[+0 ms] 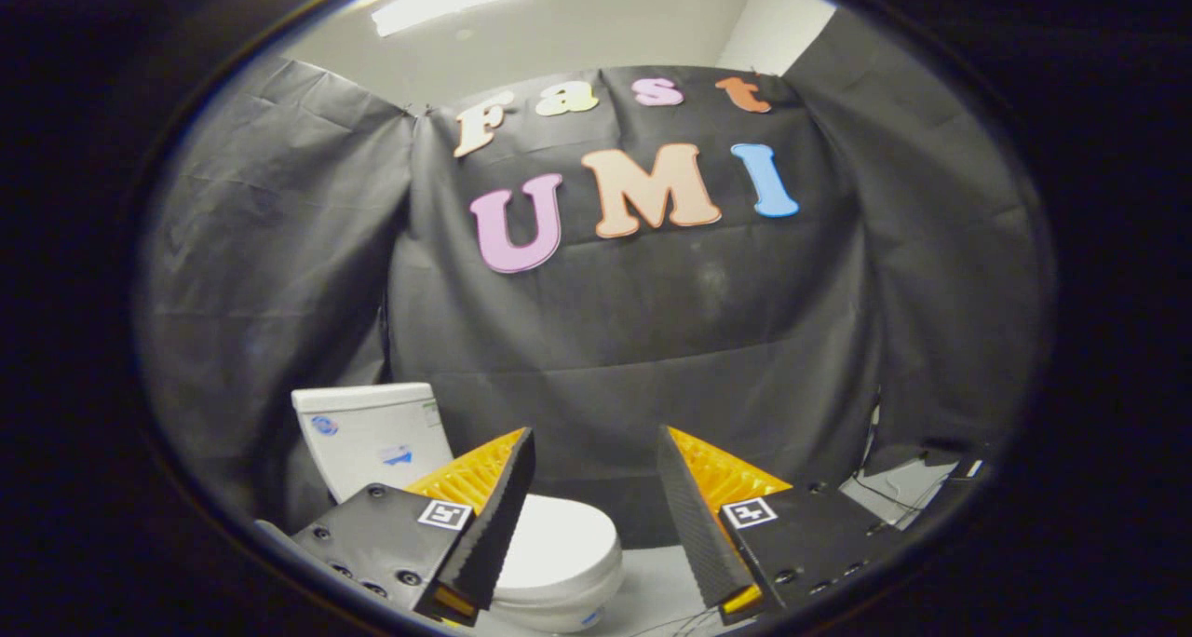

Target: Open the toilet lid.

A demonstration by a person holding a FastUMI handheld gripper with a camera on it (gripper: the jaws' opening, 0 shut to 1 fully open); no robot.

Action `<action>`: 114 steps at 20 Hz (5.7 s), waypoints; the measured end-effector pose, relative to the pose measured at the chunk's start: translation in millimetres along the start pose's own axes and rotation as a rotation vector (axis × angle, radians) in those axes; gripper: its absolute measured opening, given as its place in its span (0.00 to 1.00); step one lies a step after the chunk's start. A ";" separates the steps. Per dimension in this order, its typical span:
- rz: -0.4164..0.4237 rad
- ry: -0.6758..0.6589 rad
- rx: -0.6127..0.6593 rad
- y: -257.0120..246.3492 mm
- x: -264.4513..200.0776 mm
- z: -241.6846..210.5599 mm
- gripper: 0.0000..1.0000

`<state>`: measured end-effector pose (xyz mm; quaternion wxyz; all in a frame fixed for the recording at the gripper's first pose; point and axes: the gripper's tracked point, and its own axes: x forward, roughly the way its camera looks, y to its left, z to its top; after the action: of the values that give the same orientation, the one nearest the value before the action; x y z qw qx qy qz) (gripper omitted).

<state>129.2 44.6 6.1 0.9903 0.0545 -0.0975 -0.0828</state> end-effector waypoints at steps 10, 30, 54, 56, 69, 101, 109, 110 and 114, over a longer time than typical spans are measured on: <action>-0.282 -0.194 0.126 18.2 0.7 19.5 0.64; -0.690 -0.136 0.608 23.9 -41.8 -113.0 0.65; -0.786 0.275 1.070 136.6 -66.9 -327.4 0.72; -0.766 0.297 1.123 144.5 -63.6 -332.0 0.51; -0.765 0.321 1.077 147.1 -59.7 -327.4 0.08; -0.311 0.299 0.406 257.5 7.2 -153.8 0.08; -0.141 0.278 0.274 305.7 31.4 -131.7 0.09; -0.114 0.276 0.256 313.3 34.1 -130.0 0.10; -0.019 0.275 0.179 344.4 45.5 -125.6 0.13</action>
<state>251.4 385.8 -65.3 0.9847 0.1540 0.0325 -0.0750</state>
